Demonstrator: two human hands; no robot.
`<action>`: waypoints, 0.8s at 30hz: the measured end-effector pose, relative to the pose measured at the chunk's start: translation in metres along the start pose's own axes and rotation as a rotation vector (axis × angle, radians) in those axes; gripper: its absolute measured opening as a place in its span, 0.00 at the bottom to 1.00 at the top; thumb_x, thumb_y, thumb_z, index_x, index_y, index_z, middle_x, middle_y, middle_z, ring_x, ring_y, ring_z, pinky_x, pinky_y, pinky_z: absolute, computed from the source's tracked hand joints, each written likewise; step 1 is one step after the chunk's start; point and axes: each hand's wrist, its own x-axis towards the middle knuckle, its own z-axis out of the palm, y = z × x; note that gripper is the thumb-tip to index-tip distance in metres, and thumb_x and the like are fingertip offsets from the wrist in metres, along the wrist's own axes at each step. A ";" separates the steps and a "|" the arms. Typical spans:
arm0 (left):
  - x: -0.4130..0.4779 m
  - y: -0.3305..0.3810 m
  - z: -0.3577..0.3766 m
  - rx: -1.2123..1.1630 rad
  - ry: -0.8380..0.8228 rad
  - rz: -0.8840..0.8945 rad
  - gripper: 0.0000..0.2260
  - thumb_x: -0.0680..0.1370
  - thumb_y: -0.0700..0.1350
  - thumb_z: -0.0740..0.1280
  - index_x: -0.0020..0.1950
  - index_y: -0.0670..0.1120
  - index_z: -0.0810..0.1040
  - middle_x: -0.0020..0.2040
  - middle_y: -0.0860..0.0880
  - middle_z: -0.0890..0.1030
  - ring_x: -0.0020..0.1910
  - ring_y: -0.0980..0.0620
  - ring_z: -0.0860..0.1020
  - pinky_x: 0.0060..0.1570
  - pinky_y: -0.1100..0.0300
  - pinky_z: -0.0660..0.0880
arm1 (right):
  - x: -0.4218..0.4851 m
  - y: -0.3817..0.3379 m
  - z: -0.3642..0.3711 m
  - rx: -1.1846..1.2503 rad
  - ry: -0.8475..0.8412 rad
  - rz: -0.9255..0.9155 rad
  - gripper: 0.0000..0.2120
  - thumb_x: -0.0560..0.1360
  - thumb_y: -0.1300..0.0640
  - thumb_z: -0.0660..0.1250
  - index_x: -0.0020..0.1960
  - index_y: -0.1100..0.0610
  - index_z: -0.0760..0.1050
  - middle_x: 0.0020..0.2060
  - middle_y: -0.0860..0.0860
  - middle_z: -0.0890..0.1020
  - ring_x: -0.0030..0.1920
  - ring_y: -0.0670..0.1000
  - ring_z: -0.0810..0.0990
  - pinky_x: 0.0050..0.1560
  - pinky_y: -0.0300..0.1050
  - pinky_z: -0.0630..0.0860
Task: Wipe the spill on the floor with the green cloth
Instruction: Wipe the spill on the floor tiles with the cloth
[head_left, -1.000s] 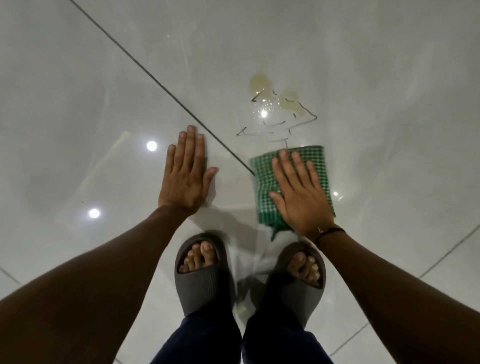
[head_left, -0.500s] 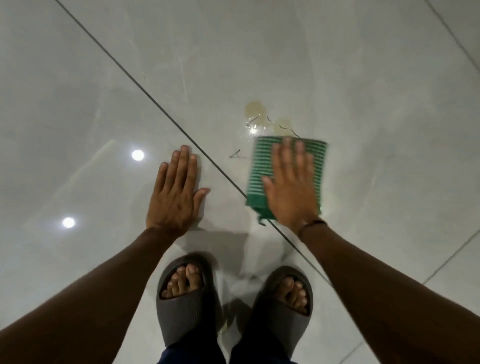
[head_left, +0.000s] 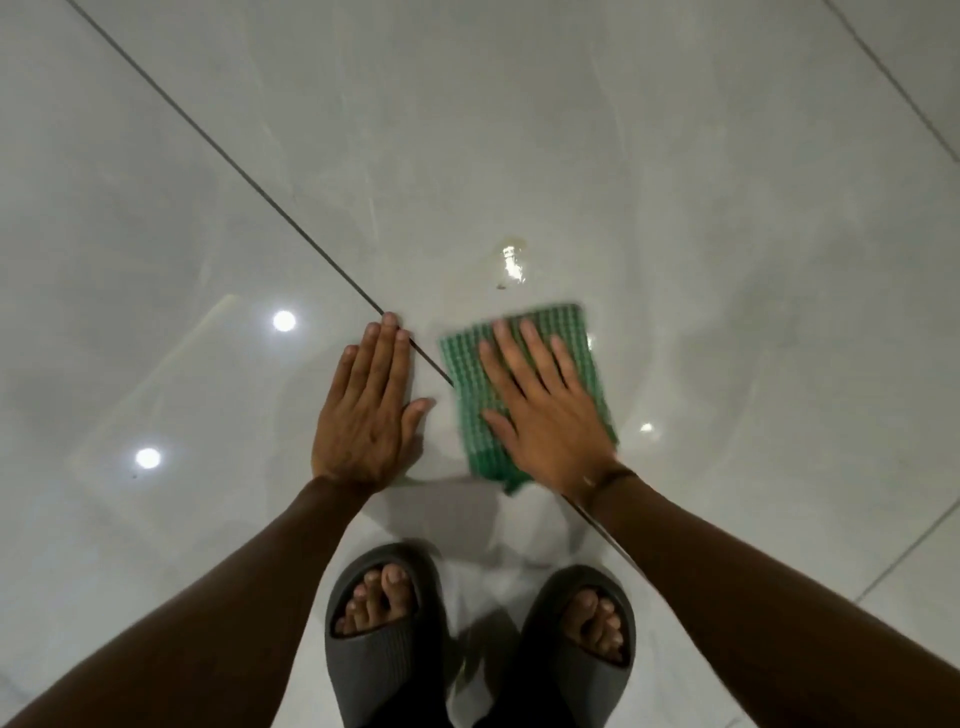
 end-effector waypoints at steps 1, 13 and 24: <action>0.001 0.000 -0.001 -0.004 -0.001 0.002 0.35 0.89 0.59 0.49 0.90 0.39 0.52 0.91 0.38 0.53 0.92 0.40 0.52 0.90 0.41 0.54 | -0.026 0.016 0.000 -0.014 -0.035 -0.027 0.39 0.88 0.37 0.52 0.91 0.54 0.45 0.91 0.57 0.49 0.91 0.62 0.49 0.89 0.67 0.52; -0.003 0.002 -0.005 -0.075 0.017 -0.038 0.37 0.88 0.62 0.50 0.89 0.39 0.56 0.91 0.37 0.54 0.91 0.38 0.53 0.89 0.38 0.58 | 0.002 0.009 -0.009 -0.015 -0.027 -0.165 0.38 0.89 0.36 0.47 0.91 0.55 0.46 0.91 0.55 0.52 0.91 0.62 0.51 0.89 0.66 0.56; -0.003 -0.035 -0.013 -0.088 0.025 -0.439 0.36 0.89 0.61 0.43 0.90 0.40 0.47 0.92 0.39 0.47 0.92 0.40 0.46 0.89 0.37 0.54 | 0.026 0.000 -0.010 -0.017 -0.061 -0.162 0.39 0.89 0.35 0.47 0.91 0.57 0.45 0.91 0.56 0.49 0.91 0.61 0.49 0.89 0.67 0.53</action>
